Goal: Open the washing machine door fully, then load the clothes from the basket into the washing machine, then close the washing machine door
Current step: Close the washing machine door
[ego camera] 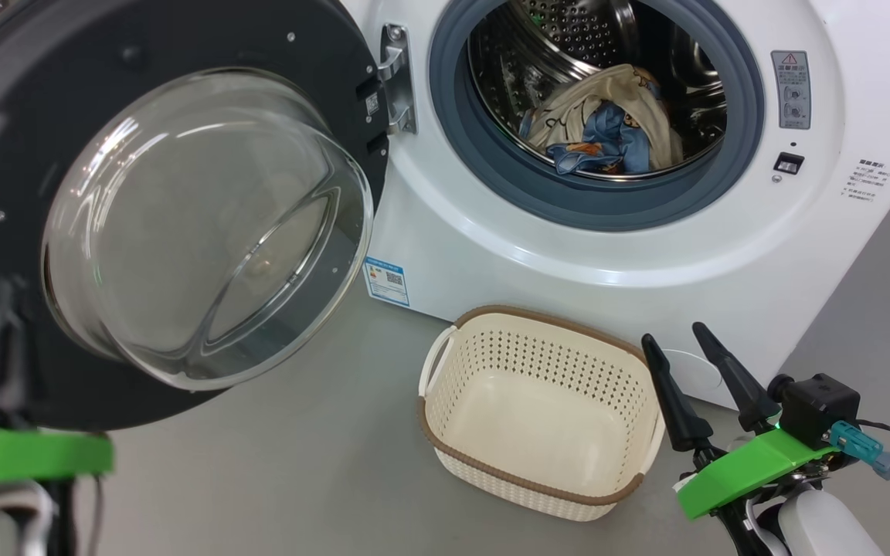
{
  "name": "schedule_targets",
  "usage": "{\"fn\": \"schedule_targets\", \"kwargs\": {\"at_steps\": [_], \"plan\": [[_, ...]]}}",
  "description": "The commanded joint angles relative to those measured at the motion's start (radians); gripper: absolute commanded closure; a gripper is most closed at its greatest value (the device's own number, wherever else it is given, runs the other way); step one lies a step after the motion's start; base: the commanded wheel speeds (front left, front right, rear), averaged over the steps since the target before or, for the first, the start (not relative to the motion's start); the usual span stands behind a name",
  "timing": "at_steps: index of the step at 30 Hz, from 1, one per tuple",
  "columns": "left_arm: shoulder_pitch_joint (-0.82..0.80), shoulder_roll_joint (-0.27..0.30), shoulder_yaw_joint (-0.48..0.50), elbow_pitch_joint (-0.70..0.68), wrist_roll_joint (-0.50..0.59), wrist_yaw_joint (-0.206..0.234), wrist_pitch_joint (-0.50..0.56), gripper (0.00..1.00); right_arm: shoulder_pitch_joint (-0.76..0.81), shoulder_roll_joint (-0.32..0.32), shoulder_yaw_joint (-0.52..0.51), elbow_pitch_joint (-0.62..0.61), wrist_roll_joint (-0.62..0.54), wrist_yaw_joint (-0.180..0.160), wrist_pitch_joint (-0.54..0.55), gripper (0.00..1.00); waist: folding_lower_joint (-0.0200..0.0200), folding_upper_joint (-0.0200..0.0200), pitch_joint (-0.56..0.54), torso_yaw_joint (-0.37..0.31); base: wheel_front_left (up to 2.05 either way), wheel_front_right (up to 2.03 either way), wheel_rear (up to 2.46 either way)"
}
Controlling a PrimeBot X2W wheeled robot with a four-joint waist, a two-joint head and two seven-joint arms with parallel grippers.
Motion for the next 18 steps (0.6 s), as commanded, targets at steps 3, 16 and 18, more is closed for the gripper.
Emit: {"fn": "schedule_targets", "kwargs": {"at_steps": [3, 16, 18], "plan": [[-0.129, 0.079, 0.078, -0.046, -0.103, -0.006, 0.025, 1.00, -0.008, -0.016, 0.026, -0.020, 0.016, 0.002, -0.005, 0.00, 0.0000, 0.0000, 0.007, -0.009, 0.00, 0.00, 0.00], [-0.313, 0.263, 0.265, 0.221, -0.507, -0.011, 0.104, 1.00, -0.039, -0.055, 0.049, -0.009, 0.009, 0.002, -0.005, 0.00, 0.0000, 0.0000, 0.056, -0.081, 0.00, 0.00, 0.00], [-0.333, 0.286, 0.295, 0.285, -0.594, -0.011, 0.119, 1.00, -0.045, -0.063, 0.048, -0.008, 0.008, 0.002, -0.005, 0.00, 0.0000, 0.0000, 0.068, -0.092, 0.00, 0.00, 0.00]]}}
